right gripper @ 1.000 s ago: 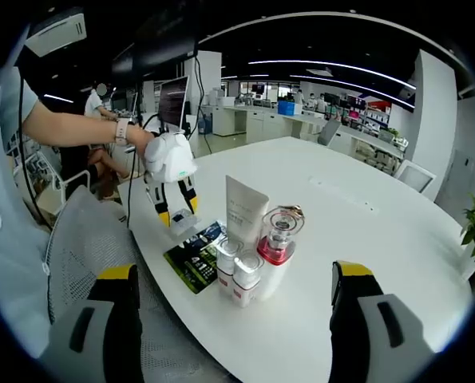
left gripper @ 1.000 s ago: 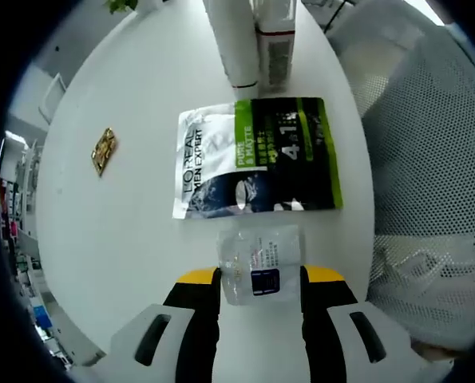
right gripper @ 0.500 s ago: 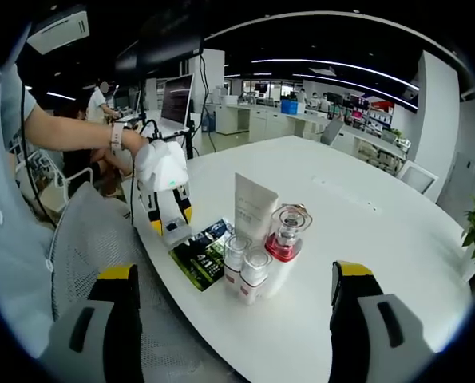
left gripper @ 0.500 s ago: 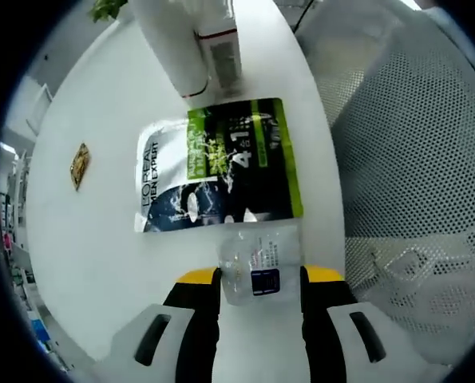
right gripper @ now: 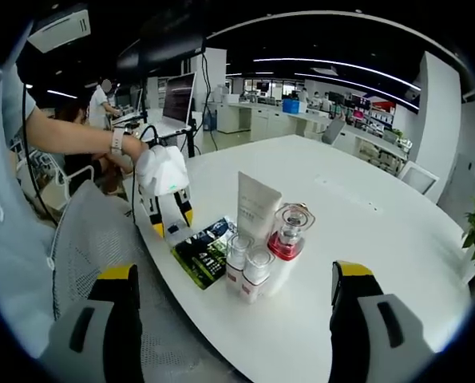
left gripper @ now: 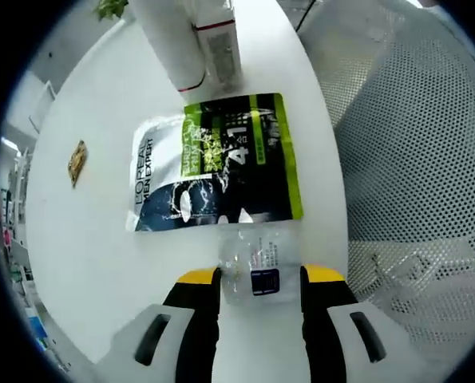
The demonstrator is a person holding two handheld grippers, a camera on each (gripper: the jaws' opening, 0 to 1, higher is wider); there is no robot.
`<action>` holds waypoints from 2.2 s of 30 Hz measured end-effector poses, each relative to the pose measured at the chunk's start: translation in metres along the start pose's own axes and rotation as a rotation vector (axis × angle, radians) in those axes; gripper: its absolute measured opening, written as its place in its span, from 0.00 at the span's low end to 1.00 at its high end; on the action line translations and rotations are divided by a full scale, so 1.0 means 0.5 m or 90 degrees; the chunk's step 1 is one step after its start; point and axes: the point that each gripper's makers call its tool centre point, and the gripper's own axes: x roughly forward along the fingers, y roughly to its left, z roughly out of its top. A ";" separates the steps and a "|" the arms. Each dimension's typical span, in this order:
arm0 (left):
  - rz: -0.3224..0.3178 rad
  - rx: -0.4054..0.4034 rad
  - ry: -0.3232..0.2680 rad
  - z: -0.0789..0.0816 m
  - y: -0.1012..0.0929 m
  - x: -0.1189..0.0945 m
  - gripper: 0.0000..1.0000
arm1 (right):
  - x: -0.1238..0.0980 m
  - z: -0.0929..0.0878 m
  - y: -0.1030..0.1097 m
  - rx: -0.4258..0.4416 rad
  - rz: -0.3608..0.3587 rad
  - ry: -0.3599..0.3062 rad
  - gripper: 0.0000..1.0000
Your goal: Arrange the skincare products in the storage area until every visible bottle or jar stands upright without overlapping.
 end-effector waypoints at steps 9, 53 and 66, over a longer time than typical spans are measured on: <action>-0.003 -0.012 -0.028 0.004 0.003 0.004 0.54 | 0.004 0.004 0.007 -0.005 0.008 0.001 1.00; 0.083 -0.198 -0.126 0.108 0.239 -0.076 0.63 | 0.000 -0.031 -0.018 0.032 -0.014 0.015 1.00; 0.120 -0.279 -0.167 0.170 0.376 -0.067 0.66 | 0.004 -0.033 -0.049 0.038 -0.027 0.027 1.00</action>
